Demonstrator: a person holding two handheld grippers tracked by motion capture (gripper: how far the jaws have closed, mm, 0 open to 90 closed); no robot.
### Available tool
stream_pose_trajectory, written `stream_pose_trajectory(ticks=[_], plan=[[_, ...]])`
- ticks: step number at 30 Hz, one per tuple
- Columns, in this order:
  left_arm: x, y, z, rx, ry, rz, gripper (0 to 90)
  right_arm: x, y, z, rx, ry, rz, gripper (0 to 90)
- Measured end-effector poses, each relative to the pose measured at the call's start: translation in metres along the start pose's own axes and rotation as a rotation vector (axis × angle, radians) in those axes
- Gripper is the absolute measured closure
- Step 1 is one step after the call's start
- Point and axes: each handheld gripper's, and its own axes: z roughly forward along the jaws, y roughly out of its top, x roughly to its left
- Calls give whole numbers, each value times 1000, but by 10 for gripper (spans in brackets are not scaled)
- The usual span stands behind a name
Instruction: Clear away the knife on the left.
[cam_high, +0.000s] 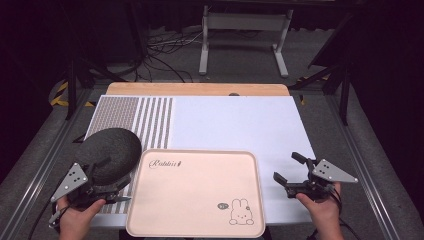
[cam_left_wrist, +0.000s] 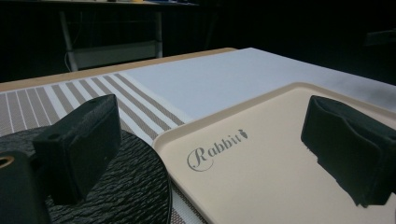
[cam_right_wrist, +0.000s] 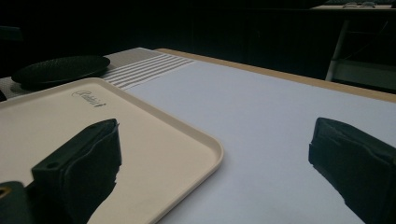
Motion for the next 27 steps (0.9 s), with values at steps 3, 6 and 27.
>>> stream_pose_trajectory(ticks=[3,6,27], plan=[[0,0,0,-7,-4,-10,65,0,-1,1,4,2,-1,32],[0,0,0,-6,-12,-15,66,0,-1,1,8,3,-8,34],[2,21,-4,155,-90,30,112,0,-4,6,32,-2,5,39]])
